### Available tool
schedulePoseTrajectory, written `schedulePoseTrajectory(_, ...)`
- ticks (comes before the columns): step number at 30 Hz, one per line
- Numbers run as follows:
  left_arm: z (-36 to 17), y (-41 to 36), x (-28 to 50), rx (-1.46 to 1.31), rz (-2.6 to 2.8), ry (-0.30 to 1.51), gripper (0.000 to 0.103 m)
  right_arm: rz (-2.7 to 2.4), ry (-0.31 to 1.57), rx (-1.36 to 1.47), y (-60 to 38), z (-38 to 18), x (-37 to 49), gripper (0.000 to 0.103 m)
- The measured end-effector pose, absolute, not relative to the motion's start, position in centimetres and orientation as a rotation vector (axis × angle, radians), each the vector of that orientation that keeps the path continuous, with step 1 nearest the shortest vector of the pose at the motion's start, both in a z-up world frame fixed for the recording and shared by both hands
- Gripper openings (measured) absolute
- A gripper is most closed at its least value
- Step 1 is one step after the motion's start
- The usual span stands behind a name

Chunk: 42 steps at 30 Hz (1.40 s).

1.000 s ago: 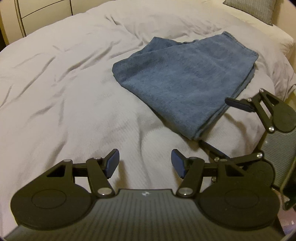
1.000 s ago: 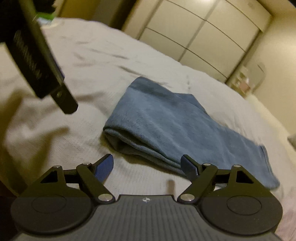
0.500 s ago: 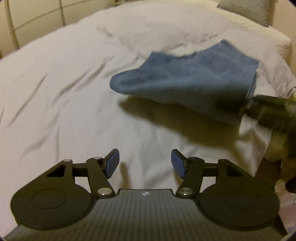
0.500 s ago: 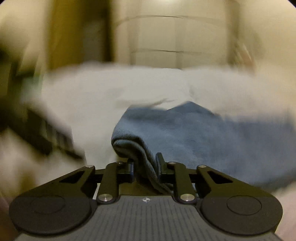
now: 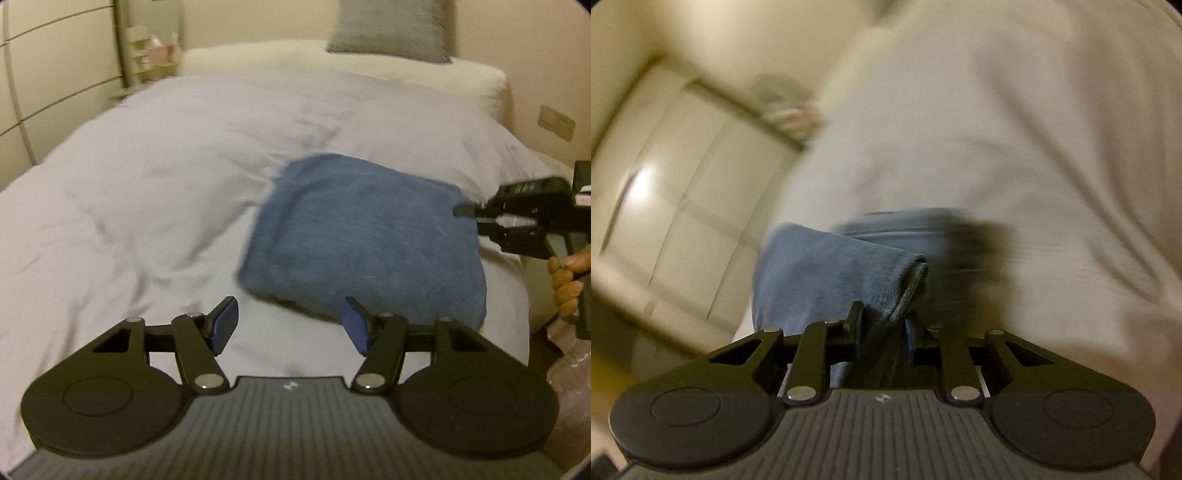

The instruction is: Fold clothes

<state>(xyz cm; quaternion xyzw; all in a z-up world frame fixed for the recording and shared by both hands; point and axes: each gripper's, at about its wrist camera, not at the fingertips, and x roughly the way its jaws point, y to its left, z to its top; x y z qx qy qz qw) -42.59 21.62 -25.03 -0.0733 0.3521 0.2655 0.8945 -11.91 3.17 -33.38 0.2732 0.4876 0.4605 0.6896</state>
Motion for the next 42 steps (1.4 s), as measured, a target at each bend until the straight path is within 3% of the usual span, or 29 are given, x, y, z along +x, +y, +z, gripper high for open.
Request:
schedulePoseTrajectory(3, -26.8, 21.6, -40.3, -0.147, 0.524, 0.746, 0.058, 1.134, 1.076, 0.774, 2.3, -34.4, -11.2, 0.033)
schedulePoseTrajectory(6, -27.7, 21.6, -39.1, -0.147, 0.512, 0.739, 0.058, 1.161, 1.046, 0.707, 3.1, -34.2, -11.2, 0.033)
schedulePoseTrajectory(7, -27.7, 21.7, -38.9, -0.144, 0.508, 0.733, 0.058, 1.151, 1.046, 0.674, 3.6, -34.1, -11.0, 0.029)
schedulePoseTrajectory(8, -27.7, 21.8, -38.6, -0.142, 0.504, 0.727, 0.058, 1.152, 1.002, 0.626, 3.9, -33.3, -11.2, 0.018)
schedulePoseTrajectory(9, -27.7, 21.8, -38.4, -0.139, 0.5, 0.722, 0.058, 1.162, 0.931, 0.568, 3.9, -32.1, -11.6, 0.016)
schedulePoseTrajectory(12, -27.7, 22.1, -37.3, -0.12, 0.494, 0.72, 0.058, 1.155, 0.758, 0.419, 3.9, -28.9, -12.9, 0.014)
schedulePoseTrajectory(16, -28.1, 22.6, -35.8, -0.106, 0.486, 0.737, 0.059, 1.065, 0.881, 0.369, 4.7, -31.2, -11.8, 0.014)
schedulePoseTrajectory(17, -28.1, 22.7, -35.7, -0.097, 0.485, 0.737, 0.057, 1.036, 0.93, 0.385, 4.9, -32.6, -11.3, 0.016)
schedulePoseTrajectory(18, -27.8, 22.8, -35.7, -0.078, 0.486, 0.731, 0.053, 1.015, 0.959, 0.406, 4.8, -33.5, -11.0, 0.029)
schedulePoseTrajectory(20, -27.3, 23.3, -35.9, -0.039, 0.501, 0.727, 0.041, 0.986, 0.956, 0.433, 4.0, -33.3, -11.0, 0.044)
schedulePoseTrajectory(28, -26.2, 26.1, -32.6, 0.043, 0.487, 0.704, 0.036, 0.896, 0.568, 0.063, 6.0, -27.3, -16.6, 0.045)
schedulePoseTrajectory(35, -29.4, 29.5, -29.9, -0.027, 0.43, 0.716, 0.034, 0.907, 0.601, -0.154, 9.2, -30.4, -16.5, 0.042)
schedulePoseTrajectory(42, -30.5, 30.3, -29.1, -0.063, 0.415, 0.731, 0.035, 0.904, 0.708, -0.12, 9.5, -32.8, -14.1, 0.043)
